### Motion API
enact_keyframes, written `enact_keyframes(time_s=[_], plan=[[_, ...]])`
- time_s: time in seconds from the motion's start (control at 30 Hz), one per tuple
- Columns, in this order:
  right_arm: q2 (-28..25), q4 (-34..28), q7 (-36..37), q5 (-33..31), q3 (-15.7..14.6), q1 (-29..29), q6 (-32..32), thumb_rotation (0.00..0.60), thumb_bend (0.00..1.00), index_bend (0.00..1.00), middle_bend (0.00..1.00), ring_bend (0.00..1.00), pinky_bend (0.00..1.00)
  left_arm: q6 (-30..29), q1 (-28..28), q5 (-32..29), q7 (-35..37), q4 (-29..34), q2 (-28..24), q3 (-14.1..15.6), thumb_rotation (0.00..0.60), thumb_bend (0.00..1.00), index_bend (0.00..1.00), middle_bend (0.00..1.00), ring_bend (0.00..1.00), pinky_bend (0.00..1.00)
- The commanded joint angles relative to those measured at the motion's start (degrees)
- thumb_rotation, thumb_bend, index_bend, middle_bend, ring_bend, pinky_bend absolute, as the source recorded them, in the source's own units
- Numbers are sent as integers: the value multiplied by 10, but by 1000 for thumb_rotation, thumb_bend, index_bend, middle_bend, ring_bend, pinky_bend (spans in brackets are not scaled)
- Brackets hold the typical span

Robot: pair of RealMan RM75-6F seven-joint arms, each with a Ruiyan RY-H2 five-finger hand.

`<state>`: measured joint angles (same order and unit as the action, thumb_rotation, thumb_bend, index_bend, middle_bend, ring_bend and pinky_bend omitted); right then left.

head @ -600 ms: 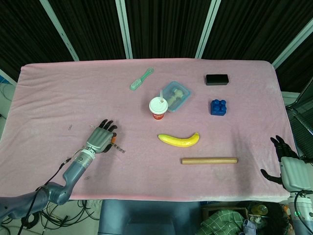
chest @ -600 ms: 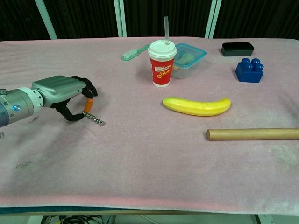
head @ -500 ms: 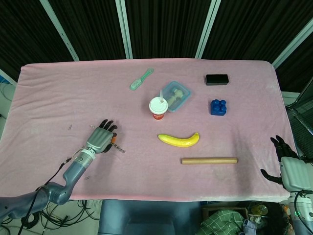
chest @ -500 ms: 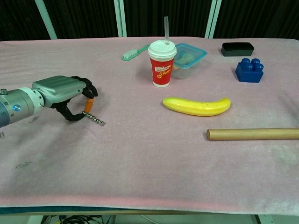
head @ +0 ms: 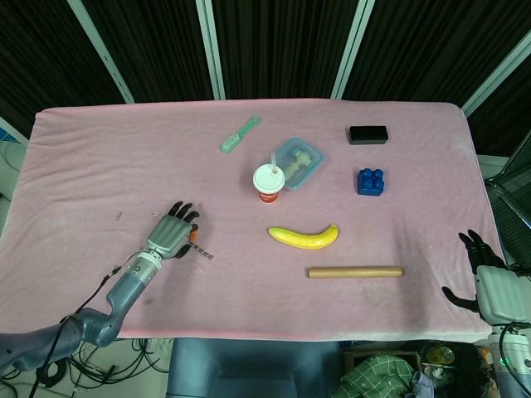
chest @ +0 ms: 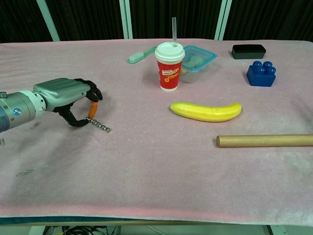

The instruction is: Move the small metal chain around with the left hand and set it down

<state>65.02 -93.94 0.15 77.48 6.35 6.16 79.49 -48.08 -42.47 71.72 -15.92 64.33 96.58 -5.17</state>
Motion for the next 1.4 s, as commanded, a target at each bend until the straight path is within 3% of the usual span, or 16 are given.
enact_keyframes(time_s=[0.03,0.93,1.4], plan=[[0,0,0,0,0,0,0,600,111,0,0,98,212,0,0,2,0,0,0,1,600,337,547,179,0,0],[0,-6,4,-3,0,0,-3,600,113,0,0,98,212,-7,1,4,-3,6,0,1,600,397,577,186,0,0],[-1,-10,4,-6,0,-1,-5,600,113,0,0,98,212,-31,1,9,-41,75,-50,-7,600,399,584,187,0,0]])
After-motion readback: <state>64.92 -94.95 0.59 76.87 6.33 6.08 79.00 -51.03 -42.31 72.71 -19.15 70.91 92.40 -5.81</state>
